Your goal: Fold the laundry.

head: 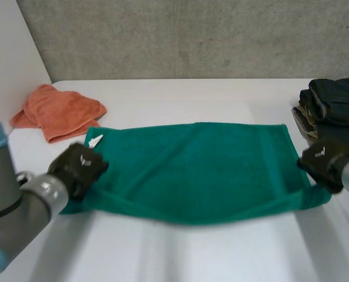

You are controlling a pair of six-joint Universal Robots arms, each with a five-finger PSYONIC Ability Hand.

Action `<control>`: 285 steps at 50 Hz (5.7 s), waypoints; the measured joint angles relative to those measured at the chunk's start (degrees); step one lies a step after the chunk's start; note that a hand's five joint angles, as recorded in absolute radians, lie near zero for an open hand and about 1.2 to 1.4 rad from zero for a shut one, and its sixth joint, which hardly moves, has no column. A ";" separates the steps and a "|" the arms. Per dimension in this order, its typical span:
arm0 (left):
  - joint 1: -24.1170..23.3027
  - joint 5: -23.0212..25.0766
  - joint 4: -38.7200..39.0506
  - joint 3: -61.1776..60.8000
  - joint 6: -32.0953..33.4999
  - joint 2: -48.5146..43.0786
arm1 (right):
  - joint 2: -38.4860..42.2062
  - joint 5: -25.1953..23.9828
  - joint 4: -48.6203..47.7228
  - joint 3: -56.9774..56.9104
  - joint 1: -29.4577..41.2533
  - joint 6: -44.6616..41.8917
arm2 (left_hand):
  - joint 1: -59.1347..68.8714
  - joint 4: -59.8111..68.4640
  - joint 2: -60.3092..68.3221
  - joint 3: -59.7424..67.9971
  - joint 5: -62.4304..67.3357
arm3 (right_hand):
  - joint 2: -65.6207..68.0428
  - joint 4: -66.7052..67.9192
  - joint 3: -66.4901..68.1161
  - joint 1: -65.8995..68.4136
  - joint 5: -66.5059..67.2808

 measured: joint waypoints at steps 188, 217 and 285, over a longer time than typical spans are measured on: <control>-2.62 -3.07 24.50 3.15 -23.55 5.30 | 10.95 -10.93 -39.18 -12.45 15.35 3.12 | -54.41 -57.32 -56.66 -56.22 -54.77 | 0.38 -0.14 -0.19 -0.79 -1.88; -3.11 -2.86 26.30 2.70 -27.43 4.55 | 18.54 -0.20 -29.57 -17.00 31.05 27.62 | -54.41 -57.31 -56.66 -56.22 -54.77 | -54.99 -56.67 -56.37 -52.16 -56.28; -16.49 -10.59 11.71 23.95 -37.04 -20.93 | 27.74 -1.05 -13.86 -31.95 26.77 51.48 | -54.41 -57.31 -56.66 -56.22 -54.77 | -54.78 -56.51 -56.25 -51.86 -56.28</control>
